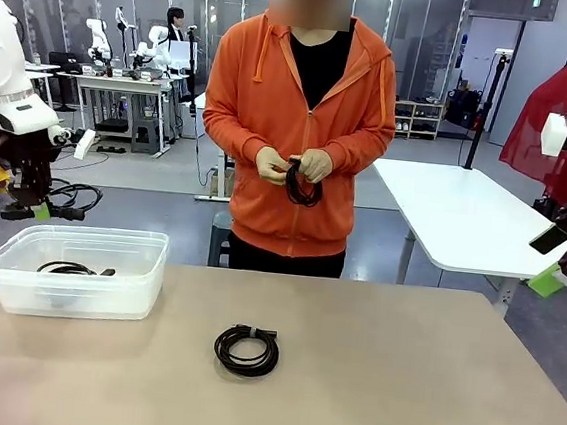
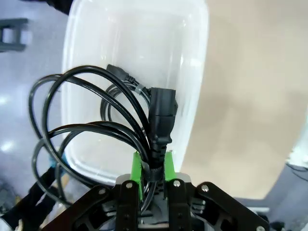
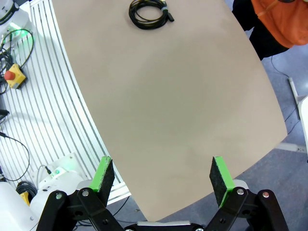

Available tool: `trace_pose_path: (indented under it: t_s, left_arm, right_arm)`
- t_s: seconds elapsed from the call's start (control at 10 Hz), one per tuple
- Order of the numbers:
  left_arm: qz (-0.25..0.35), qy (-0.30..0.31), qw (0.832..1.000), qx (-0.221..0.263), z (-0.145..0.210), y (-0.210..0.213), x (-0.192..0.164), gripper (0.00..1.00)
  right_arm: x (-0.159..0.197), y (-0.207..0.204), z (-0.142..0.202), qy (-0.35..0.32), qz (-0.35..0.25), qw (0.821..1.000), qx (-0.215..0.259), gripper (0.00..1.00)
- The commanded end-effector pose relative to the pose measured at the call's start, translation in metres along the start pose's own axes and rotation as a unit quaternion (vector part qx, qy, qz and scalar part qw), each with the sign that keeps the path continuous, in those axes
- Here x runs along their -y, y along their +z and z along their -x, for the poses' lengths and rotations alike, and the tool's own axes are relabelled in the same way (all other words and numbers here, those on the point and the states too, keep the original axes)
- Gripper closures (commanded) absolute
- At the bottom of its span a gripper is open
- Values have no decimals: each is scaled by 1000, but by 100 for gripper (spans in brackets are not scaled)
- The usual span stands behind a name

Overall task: Organize and store the cables.
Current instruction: Place the Power Cable into the Organizing box.

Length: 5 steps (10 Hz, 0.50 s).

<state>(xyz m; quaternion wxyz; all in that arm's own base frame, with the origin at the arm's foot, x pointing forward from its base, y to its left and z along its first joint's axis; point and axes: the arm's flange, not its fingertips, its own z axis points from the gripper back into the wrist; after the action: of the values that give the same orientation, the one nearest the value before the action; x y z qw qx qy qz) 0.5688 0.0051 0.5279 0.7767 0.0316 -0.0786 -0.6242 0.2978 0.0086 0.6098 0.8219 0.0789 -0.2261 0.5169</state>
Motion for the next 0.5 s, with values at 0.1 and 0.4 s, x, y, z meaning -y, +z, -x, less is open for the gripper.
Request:
trace_pose_path:
  t_s: [0.1, 0.4]
  left_arm:
    - [20, 15, 999, 21, 6, -21, -24, 80]
    - [63, 45, 997, -4, 5, -64, -29, 80]
  right_arm:
    - [0, 2, -2, -4, 0, 1000, -3, 0]
    - [0, 2, -2, -4, 0, 1000, -3, 0]
